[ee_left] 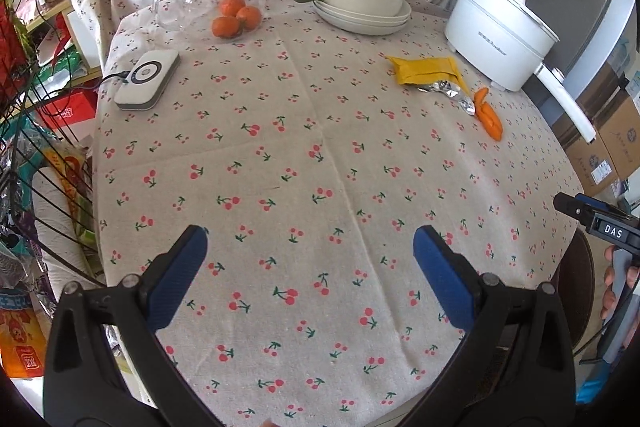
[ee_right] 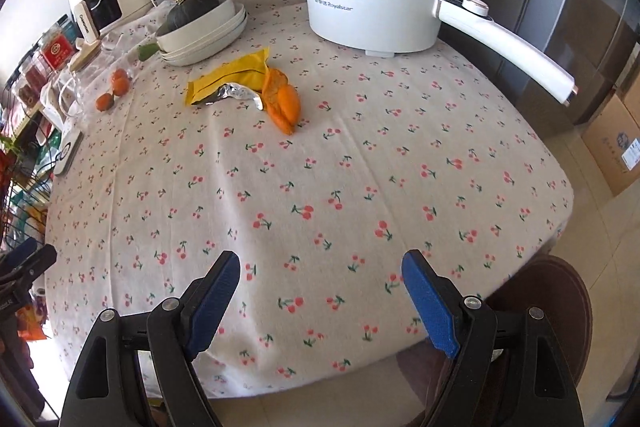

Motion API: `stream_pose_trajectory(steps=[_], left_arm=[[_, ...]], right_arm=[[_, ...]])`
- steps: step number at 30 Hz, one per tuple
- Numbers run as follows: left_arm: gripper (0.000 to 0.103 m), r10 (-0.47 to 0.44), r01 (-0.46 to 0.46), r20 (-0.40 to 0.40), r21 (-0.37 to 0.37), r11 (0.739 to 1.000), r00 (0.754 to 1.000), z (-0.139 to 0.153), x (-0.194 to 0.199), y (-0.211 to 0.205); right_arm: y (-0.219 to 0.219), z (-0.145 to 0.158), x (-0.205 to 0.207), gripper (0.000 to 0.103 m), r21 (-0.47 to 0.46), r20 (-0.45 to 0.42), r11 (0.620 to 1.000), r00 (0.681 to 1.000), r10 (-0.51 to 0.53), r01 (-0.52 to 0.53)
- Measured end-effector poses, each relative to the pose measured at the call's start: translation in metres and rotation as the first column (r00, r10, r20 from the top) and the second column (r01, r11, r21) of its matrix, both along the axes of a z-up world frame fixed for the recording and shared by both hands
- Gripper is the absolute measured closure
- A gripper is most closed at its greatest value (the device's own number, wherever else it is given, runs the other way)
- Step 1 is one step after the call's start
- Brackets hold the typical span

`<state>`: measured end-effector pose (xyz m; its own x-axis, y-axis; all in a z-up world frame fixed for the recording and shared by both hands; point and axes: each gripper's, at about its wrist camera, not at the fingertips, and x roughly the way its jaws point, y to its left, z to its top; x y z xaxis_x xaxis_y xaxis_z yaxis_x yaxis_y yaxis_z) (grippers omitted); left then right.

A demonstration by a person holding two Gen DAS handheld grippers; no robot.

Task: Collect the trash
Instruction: 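Move both tools back over the table toward the orange peel and yellow wrapper, then grasp the orange peel with the right tool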

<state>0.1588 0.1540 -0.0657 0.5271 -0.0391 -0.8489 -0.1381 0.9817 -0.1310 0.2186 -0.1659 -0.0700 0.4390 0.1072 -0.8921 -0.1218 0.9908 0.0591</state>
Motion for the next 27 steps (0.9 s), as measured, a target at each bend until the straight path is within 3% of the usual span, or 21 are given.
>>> stream_pose_trajectory(steps=[6, 12, 15, 17, 21, 27], left_arm=[[0.001, 0.042, -0.042, -0.015, -0.012, 0.999, 0.999, -0.008, 0.013, 0.009], [0.001, 0.058, -0.059, -0.033, -0.029, 0.998, 0.998, -0.012, 0.02, 0.01], [0.001, 0.057, -0.058, -0.032, -0.013, 0.998, 0.998, -0.013, 0.024, 0.009], [0.001, 0.059, -0.06, -0.036, -0.023, 0.998, 0.998, -0.014, 0.026, 0.01], [0.001, 0.054, -0.055, -0.037, -0.031, 0.998, 0.998, -0.014, 0.027, 0.008], [0.001, 0.035, -0.036, -0.038, -0.031, 0.999, 0.999, -0.014, 0.025, 0.001]], right_arm=[[0.024, -0.022, 0.058, 0.019, -0.008, 0.006, 0.999, 0.999, 0.054, -0.054], [0.044, -0.04, 0.109, 0.026, -0.015, 0.04, 0.995, 0.995, 0.096, -0.095], [0.056, -0.049, 0.124, 0.034, -0.041, 0.046, 0.989, 0.989, 0.142, -0.14], [0.062, -0.057, 0.131, 0.05, -0.06, 0.031, 0.985, 0.986, 0.166, -0.164], [0.064, -0.059, 0.133, 0.072, -0.032, 0.042, 0.983, 0.982, 0.184, -0.183], [0.054, -0.047, 0.111, 0.081, -0.029, 0.038, 0.979, 0.978, 0.204, -0.203]])
